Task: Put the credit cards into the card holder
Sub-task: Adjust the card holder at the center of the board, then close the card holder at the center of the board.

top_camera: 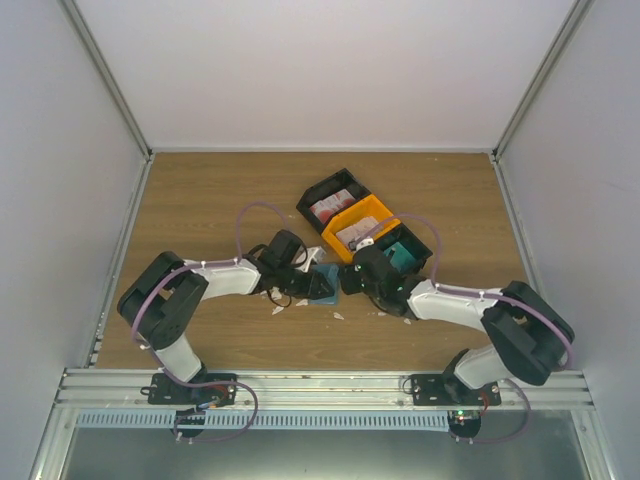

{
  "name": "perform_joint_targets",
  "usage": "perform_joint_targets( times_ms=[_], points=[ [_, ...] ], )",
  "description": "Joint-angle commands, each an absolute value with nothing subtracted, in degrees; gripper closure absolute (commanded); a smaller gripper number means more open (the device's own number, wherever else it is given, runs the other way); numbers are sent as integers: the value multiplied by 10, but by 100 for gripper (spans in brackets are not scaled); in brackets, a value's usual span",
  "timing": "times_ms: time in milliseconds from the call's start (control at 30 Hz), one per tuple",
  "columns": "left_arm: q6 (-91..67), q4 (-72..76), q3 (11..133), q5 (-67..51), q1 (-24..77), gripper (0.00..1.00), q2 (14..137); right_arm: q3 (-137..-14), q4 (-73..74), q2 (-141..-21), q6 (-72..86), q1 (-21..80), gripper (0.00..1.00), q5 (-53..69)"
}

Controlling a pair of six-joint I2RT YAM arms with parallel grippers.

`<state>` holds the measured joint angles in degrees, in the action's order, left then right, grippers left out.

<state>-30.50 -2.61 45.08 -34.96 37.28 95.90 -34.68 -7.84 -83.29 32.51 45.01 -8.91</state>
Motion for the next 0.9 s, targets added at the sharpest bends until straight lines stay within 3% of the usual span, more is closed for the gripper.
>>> perform_joint_targets(
  times_ms=[0,233,500,867],
  points=[
    [-316,22,439,-348,383,62,978,-337,-43,-775,366,447,57,-118],
    [-325,37,428,-338,388,63,978,-325,-23,-701,368,443,54,-75],
    [-340,45,411,-313,388,79,961,-341,-35,-762,391,434,69,26],
    [-353,25,419,-303,388,79,922,-394,-22,-899,412,420,78,54]
  ],
)
